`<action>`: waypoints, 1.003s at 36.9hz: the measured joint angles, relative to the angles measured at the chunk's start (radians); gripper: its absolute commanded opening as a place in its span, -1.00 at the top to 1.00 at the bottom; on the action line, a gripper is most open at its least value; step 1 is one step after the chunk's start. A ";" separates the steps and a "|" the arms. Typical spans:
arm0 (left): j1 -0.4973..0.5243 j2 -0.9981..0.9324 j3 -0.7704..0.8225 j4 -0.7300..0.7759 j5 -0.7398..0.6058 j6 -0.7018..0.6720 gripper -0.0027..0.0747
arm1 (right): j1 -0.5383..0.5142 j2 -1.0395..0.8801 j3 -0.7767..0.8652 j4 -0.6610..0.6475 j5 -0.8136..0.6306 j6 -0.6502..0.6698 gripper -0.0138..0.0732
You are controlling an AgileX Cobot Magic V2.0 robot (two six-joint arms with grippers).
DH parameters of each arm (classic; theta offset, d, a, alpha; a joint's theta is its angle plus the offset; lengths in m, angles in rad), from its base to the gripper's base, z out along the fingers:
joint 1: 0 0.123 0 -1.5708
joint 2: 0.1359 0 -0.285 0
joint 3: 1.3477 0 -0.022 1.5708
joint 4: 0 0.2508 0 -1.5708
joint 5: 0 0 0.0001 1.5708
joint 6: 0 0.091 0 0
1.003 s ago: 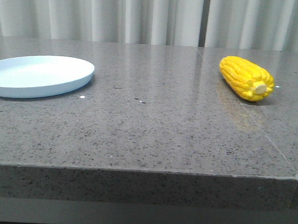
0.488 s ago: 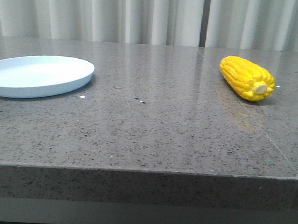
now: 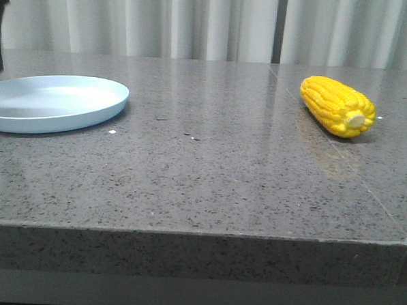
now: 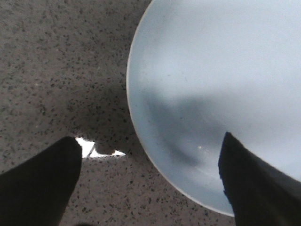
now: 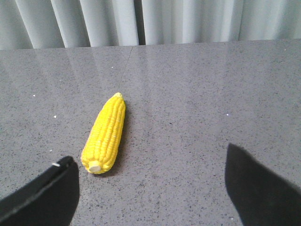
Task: Place corn on plate with both arms
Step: 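Lower the left gripper to the rim of the pale blue plate and grasp it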
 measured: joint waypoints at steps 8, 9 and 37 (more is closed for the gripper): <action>0.000 0.091 -0.020 0.000 0.004 0.000 -0.53 | 0.000 0.000 0.000 0.000 0.000 0.000 -0.81; 0.000 0.097 -0.021 0.000 0.004 0.000 -0.52 | 0.000 0.000 0.000 0.000 0.000 0.000 -0.81; 0.000 0.117 -0.047 -0.010 0.011 -0.005 0.98 | 0.000 0.000 0.000 0.000 0.000 0.000 -0.81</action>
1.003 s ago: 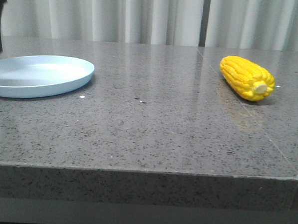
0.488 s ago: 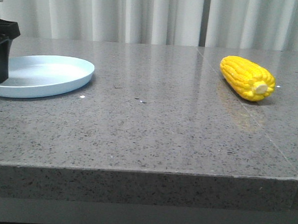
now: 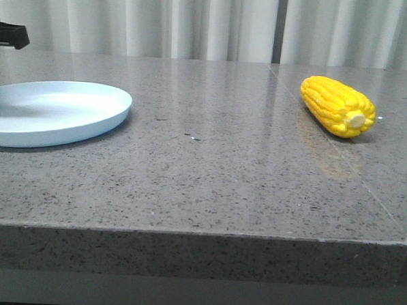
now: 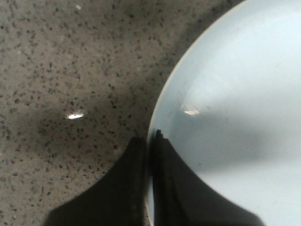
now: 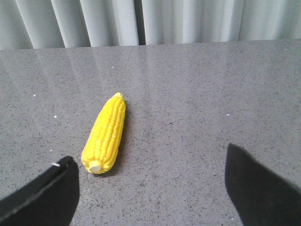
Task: Place corn on plate with both arms
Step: 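Lower the left gripper to the rim of the pale blue plate and grasp it, then drag the plate with the left gripper toward the table center, nearer the corn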
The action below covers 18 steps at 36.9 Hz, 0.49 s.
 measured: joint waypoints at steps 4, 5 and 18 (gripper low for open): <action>0.000 0.000 -0.029 -0.016 0.008 0.000 0.98 | 0.000 0.000 0.000 0.000 0.000 0.000 -0.81; 0.000 0.000 -0.037 -0.023 0.008 0.000 0.98 | 0.000 0.000 0.000 0.000 0.000 0.000 -0.81; -0.091 -0.025 -0.233 -0.146 0.069 0.010 0.98 | 0.000 0.000 0.000 0.000 0.000 0.000 -0.81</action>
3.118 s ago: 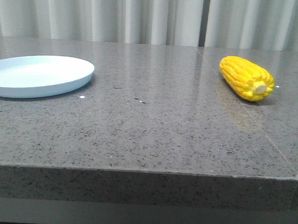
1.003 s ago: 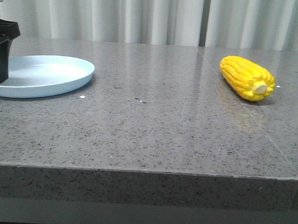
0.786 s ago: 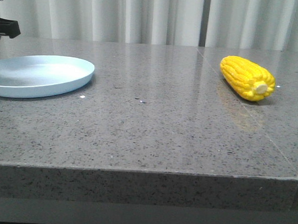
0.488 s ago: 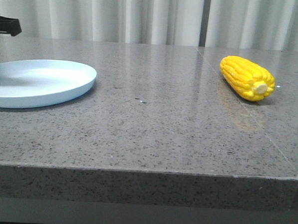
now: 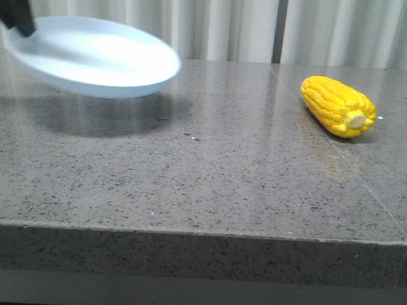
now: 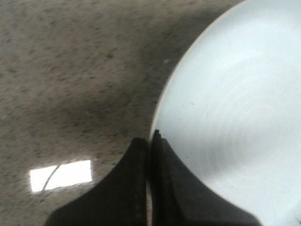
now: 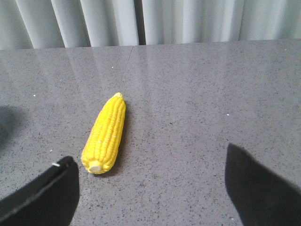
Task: Place corn on plate with both arms
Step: 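Drag the plate with the left gripper toward the table center, nearer the corn, then open the left gripper and lift it away from the plate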
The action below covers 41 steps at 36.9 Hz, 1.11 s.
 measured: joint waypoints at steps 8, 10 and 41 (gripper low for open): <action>-0.109 0.074 -0.044 -0.041 -0.002 0.002 0.98 | 0.000 0.000 0.000 0.000 0.000 0.000 -0.81; -0.126 0.100 -0.045 -0.043 -0.007 0.002 0.98 | 0.000 0.000 0.000 0.000 0.000 0.000 -0.81; -0.144 0.108 -0.046 0.049 -0.014 -0.004 0.25 | 0.000 0.000 0.000 0.000 0.000 0.000 -0.81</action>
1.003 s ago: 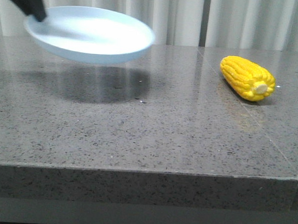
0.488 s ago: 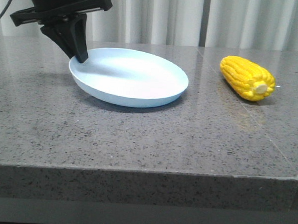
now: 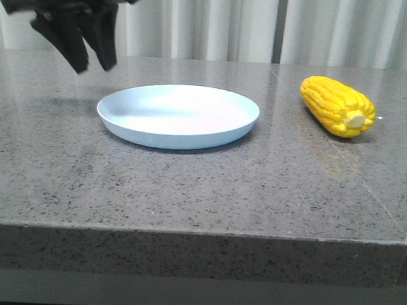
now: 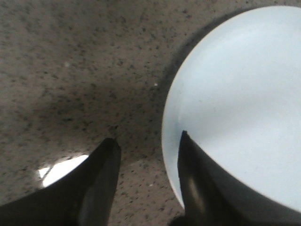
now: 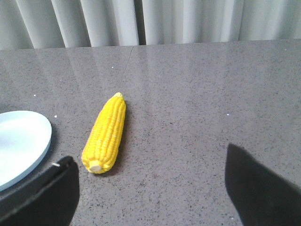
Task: Place corn on plate with both arms
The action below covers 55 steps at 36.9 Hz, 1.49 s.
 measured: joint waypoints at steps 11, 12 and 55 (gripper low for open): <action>0.000 -0.178 0.051 0.254 0.035 -0.092 0.78 | 0.000 0.000 0.000 0.000 0.000 0.000 -0.81; 0.000 -0.197 0.064 0.269 0.033 -0.103 0.83 | 0.000 0.000 0.000 0.000 0.000 0.000 -0.81; 0.141 -1.438 1.273 0.320 -0.720 -0.176 0.98 | 0.000 0.000 0.000 0.000 0.000 0.000 -0.81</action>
